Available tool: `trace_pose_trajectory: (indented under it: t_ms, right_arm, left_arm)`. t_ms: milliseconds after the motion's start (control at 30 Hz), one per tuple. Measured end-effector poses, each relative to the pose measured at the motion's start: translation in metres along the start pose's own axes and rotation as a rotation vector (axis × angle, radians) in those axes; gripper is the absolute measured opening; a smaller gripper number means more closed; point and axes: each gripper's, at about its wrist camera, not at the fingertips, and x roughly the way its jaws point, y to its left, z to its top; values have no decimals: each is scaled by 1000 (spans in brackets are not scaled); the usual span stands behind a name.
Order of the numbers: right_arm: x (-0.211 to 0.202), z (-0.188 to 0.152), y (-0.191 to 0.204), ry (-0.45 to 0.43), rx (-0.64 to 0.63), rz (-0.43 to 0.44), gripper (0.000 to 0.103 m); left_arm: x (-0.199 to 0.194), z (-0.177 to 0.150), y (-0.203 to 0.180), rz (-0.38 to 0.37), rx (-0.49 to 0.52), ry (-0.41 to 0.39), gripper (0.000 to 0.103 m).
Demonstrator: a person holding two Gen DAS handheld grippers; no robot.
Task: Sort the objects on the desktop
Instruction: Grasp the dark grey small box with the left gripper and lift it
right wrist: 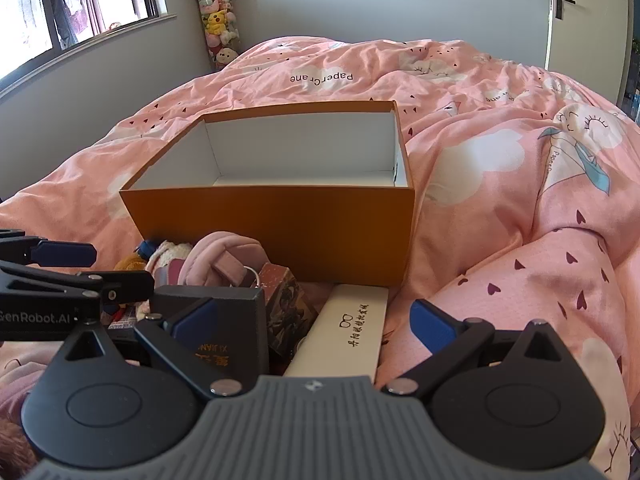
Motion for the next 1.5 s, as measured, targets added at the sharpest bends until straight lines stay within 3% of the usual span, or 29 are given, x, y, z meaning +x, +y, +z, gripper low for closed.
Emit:
trace_pose_trajectory:
  t_ms: [400, 633, 833, 900, 1100, 1500]
  right_arm:
    - [1, 0, -2, 4, 10, 5, 102]
    - [-3, 2, -13, 1, 51, -7, 102]
    - [-6, 0, -15, 18, 43, 1, 87]
    - [-4, -2, -14, 38, 33, 26, 73]
    - [3, -5, -9, 89, 8, 67, 55]
    - [21, -10, -13, 149, 21, 67, 49]
  left_arm:
    - [-1, 0, 0, -8, 2, 1, 86]
    - [-12, 5, 3, -114, 21, -11, 83]
    - [-15, 5, -1, -238, 56, -5, 82]
    - [-10, 2, -5, -251, 81, 4, 83]
    - [13, -3, -8, -256, 82, 64, 82]
    - [40, -11, -18, -346, 115, 96, 80]
